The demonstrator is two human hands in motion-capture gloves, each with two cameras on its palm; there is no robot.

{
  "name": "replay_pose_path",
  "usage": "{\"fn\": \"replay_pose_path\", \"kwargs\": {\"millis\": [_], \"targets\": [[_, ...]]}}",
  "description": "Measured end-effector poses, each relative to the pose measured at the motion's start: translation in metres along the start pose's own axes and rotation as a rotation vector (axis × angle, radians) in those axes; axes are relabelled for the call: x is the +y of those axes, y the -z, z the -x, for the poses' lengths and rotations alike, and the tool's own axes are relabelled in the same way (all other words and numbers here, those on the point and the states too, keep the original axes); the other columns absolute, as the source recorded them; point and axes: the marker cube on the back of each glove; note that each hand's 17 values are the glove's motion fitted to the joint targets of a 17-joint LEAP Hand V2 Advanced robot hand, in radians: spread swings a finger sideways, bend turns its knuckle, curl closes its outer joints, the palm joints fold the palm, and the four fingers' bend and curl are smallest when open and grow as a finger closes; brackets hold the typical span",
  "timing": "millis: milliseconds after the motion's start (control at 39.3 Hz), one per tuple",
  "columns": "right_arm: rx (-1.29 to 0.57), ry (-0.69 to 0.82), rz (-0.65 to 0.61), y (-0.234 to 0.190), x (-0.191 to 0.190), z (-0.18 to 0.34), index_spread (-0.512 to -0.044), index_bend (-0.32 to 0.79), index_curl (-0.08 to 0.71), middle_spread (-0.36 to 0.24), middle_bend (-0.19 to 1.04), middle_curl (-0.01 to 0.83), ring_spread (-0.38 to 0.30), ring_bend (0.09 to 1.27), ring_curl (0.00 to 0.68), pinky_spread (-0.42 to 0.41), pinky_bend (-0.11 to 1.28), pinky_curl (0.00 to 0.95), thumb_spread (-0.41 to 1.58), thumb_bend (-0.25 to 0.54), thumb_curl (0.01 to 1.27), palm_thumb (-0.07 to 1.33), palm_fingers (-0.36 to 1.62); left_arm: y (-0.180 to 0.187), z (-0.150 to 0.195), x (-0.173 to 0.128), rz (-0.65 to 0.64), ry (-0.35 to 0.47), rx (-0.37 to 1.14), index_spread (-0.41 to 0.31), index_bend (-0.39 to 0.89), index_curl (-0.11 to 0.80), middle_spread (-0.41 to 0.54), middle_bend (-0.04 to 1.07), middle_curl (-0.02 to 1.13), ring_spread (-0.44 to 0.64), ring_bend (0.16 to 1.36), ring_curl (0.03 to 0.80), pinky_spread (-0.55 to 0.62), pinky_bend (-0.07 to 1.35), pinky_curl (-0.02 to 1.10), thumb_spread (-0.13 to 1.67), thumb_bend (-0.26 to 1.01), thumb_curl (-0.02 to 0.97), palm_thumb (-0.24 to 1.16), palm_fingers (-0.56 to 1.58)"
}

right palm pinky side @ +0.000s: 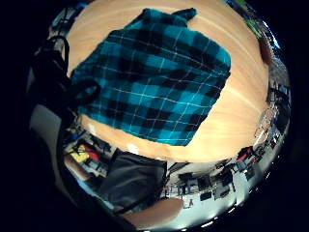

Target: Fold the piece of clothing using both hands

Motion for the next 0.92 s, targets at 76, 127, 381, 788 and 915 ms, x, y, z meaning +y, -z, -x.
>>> {"fn": "replay_pose_path", "kwargs": {"millis": [76,127,381,788,915], "targets": [[-0.026,0.000,-0.006,0.007,0.007,0.001,-0.205,0.02,0.196,-0.099,0.32,0.485,-0.188,0.74,0.460,-0.310,0.73,0.414,0.91,-0.015,0.56,0.97,1.09,0.000,0.002,0.001,0.001,0.004,0.001,-0.010,0.14,0.302,0.173,0.16,0.27,0.17,0.67,0.328,0.19,0.58,0.35,1.29,-0.01,0.210,0.18,0.29],[-0.029,0.012,-0.023,0.013,0.009,-0.001,-0.205,0.03,0.188,-0.095,0.31,0.482,-0.179,0.73,0.456,-0.305,0.73,0.410,0.95,-0.013,0.55,0.97,1.09,-0.001,0.001,0.002,0.008,0.009,0.000,-0.010,0.14,0.302,0.173,0.16,0.26,0.17,0.67,0.328,0.19,0.58,0.35,1.29,-0.01,0.209,0.18,0.29],[0.008,0.089,-0.101,0.051,0.026,-0.029,-0.202,0.06,0.169,-0.079,0.30,0.475,-0.165,0.68,0.439,-0.259,0.69,0.394,1.04,-0.016,0.53,0.97,1.09,-0.009,-0.016,-0.004,0.045,-0.010,-0.004,0.003,0.11,0.286,0.181,0.16,0.27,0.17,0.68,0.333,0.19,0.60,0.36,1.30,-0.01,0.207,0.18,0.26],[0.024,-0.052,-0.125,0.069,-0.013,-0.140,-0.200,0.07,0.173,-0.072,0.28,0.471,-0.148,0.63,0.428,-0.215,0.64,0.380,1.10,-0.016,0.50,0.96,1.10,-0.003,-0.052,-0.001,0.045,-0.054,-0.121,-0.001,0.13,0.272,0.187,0.16,0.27,0.18,0.70,0.331,0.20,0.61,0.36,1.30,-0.01,0.202,0.17,0.25],[0.026,0.018,-0.200,0.073,-0.001,-0.139,-0.200,0.07,0.174,-0.071,0.28,0.470,-0.148,0.62,0.428,-0.212,0.64,0.379,1.11,-0.015,0.49,0.95,1.11,-0.002,-0.062,-0.006,0.013,-0.079,-0.144,-0.001,0.14,0.273,0.195,0.15,0.27,0.19,0.69,0.329,0.21,0.62,0.36,1.29,-0.01,0.201,0.17,0.23]]}}
